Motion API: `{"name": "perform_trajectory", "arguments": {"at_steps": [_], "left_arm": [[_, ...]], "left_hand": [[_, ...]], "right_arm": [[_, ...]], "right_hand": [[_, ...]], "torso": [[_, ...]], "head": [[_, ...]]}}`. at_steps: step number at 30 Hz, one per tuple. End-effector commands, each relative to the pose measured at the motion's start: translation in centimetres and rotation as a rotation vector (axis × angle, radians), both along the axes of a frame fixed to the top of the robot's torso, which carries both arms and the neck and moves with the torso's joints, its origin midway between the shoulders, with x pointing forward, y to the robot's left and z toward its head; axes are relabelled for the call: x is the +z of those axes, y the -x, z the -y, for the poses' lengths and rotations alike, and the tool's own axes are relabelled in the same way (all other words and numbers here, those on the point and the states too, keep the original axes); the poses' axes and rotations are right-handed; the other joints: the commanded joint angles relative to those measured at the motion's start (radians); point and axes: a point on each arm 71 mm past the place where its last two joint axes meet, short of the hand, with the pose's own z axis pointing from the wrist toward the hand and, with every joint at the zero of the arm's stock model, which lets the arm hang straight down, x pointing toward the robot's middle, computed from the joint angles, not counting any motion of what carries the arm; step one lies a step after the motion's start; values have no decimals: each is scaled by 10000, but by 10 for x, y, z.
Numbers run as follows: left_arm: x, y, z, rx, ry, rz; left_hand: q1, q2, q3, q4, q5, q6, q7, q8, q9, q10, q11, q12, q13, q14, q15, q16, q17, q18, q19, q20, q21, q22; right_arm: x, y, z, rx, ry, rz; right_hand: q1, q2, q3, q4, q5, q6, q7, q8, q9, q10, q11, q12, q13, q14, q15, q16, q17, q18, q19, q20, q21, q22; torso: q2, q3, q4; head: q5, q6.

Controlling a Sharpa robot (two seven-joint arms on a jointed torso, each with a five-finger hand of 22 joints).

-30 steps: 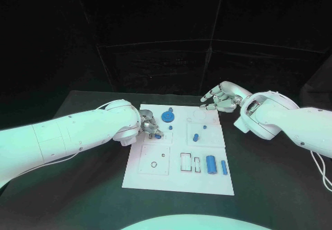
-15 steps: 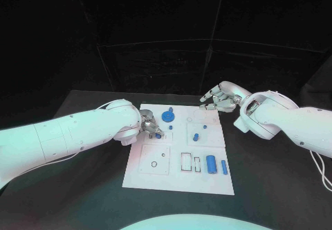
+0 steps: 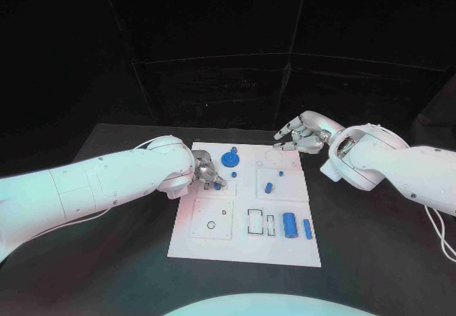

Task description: Assemble the parts on the task board

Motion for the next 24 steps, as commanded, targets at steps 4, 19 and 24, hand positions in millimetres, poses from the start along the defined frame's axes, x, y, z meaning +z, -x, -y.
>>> {"name": "perform_trajectory", "arguments": {"at_steps": [4,19,24], "left_arm": [[0,-1,-1,-2,-186,-66],[5,0,-7,142,-121,86],[21,-3,-9,171,168,355]], "left_hand": [[-309,-53,-568,247,-67,78,-4,85,24,112,-5,61,26,1039,-67,31,2634,-125,101,-88,42,35],[-559,-256,-2967,1282,-809,-12,-42,165,93,-55,-49,-133,-324,1039,-103,31,2634,-131,117,-138,40,108],[-262,-132,-3377,1446,-806,-154,-19,163,111,-155,-18,-218,-469,1039,-97,31,2634,-109,76,-135,-45,8]], "right_arm": [[1,0,-1,56,19,27],[1,-1,-1,31,6,63],[1,-1,0,16,-7,91]], "right_hand": [[-129,10,-260,126,-519,21,-20,68,-6,-24,-17,-64,-57,696,-53,-78,1087,128,-87,8,-88,-78],[-256,39,-475,297,-724,-5,-15,78,-8,-78,-6,-117,-142,683,-48,-121,1027,149,-133,12,-156,-203],[-269,42,-493,313,-725,-10,-13,77,-9,-81,-5,-119,-144,682,-47,-125,1023,149,-136,13,-160,-209]], "torso": [[1,-1,3],[-10,-9,5],[-5,-9,1]], "head": [[-8,1],[-30,20],[-38,54]]}}
